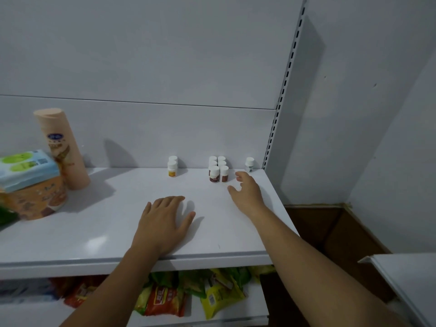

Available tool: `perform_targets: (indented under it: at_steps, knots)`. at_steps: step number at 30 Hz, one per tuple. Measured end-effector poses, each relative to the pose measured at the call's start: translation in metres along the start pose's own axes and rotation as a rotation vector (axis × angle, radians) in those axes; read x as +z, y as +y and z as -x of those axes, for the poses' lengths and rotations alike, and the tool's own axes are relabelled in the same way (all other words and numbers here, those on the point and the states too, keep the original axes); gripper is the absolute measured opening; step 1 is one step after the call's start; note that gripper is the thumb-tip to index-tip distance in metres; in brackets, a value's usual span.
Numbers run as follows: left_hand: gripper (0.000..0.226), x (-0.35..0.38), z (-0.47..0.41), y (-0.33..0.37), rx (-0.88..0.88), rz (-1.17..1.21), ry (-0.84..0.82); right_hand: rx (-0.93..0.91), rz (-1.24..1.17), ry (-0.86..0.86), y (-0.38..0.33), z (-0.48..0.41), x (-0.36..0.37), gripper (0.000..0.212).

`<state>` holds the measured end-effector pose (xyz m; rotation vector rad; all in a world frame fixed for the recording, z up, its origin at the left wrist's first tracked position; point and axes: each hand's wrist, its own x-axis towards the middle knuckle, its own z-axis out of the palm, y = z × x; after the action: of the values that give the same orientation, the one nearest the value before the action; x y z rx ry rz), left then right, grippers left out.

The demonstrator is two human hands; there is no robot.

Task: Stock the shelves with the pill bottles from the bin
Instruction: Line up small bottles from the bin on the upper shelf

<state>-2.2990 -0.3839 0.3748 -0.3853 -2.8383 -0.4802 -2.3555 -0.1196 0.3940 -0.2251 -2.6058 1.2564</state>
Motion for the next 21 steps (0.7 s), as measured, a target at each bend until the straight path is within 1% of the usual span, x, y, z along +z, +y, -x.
perform_targets:
  at_steps: [3, 6, 10, 14, 18, 21]
  knots:
    - [0.073, -0.003, 0.001, 0.002, 0.008, -0.005, 0.016, -0.054, 0.154, -0.064, -0.005, 0.045, -0.024, 0.057]
    - [0.068, -0.012, 0.005, 0.009, 0.044, -0.026, 0.066, -0.101, 0.296, -0.138, -0.008, 0.092, -0.045, 0.061]
    - [0.061, -0.024, 0.028, 0.022, 0.103, -0.029, 0.144, -0.198, 0.427, -0.169, -0.005, 0.149, -0.062, 0.064]
    - [0.058, -0.015, 0.084, 0.056, 0.193, 0.039, 0.130, -0.319, 0.422, -0.137, 0.009, 0.204, -0.069, 0.063]
    - [0.054, 0.009, 0.153, 0.090, 0.282, 0.132, 0.090, -0.414, 0.380, -0.079, 0.042, 0.262, -0.069, 0.057]
    - [0.049, 0.033, 0.198, 0.103, 0.313, 0.226, 0.066, -0.397, 0.334, -0.074, 0.081, 0.304, -0.061, 0.052]
